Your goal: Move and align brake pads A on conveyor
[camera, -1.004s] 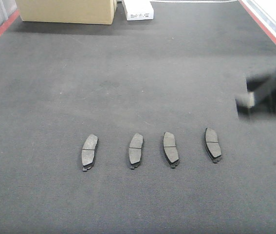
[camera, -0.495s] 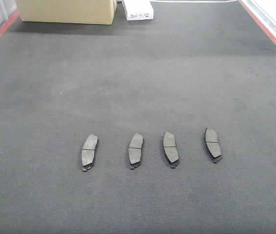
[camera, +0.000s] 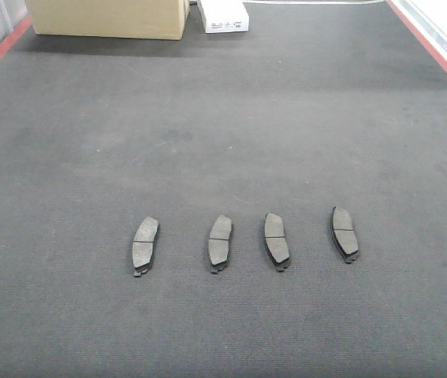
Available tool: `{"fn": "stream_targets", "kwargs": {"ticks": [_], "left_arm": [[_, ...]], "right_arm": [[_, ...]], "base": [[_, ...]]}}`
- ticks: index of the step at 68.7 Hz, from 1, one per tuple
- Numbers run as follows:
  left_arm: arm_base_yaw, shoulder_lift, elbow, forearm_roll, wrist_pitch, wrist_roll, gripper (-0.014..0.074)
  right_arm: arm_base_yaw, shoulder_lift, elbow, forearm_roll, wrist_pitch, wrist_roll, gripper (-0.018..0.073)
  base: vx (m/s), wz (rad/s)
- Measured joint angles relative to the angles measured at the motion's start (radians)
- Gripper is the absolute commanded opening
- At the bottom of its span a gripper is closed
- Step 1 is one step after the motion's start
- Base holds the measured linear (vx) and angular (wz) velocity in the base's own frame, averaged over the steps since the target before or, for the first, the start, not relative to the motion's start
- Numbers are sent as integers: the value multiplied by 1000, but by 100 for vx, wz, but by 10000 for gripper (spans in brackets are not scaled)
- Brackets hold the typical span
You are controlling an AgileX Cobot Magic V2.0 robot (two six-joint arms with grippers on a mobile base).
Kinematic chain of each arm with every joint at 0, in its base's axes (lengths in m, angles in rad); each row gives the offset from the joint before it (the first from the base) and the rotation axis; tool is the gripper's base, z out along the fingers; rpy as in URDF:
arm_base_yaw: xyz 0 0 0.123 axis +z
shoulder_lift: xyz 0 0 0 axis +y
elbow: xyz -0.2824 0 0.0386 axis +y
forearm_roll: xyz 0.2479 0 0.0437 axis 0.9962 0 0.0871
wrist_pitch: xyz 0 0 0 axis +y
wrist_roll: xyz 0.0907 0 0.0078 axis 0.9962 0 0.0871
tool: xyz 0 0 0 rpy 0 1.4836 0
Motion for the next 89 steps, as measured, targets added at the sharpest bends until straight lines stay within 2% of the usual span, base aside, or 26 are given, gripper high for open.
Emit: {"fn": "stream_targets", "kwargs": {"ticks": [28,34,47,76,89], "left_arm": [[0,0,0,-3,0,12,-6],[0,0,0,-50,0,64,-6],[0,0,0,-212,-33,276,-6],[0,0,0,-325,-56,445,-6],[5,-2,1,-326,-62,453,-6]], "right_arm": [[0,0,0,0,-2,0,-3],[0,0,0,0,-2,0,-3],[0,0,0,0,-2,0,-3],[0,0,0,0,-2,0,-3],[0,0,0,0,-2,0,-3]], "base": [[0,0],[0,0],[0,0],[0,0],[0,0]]}}
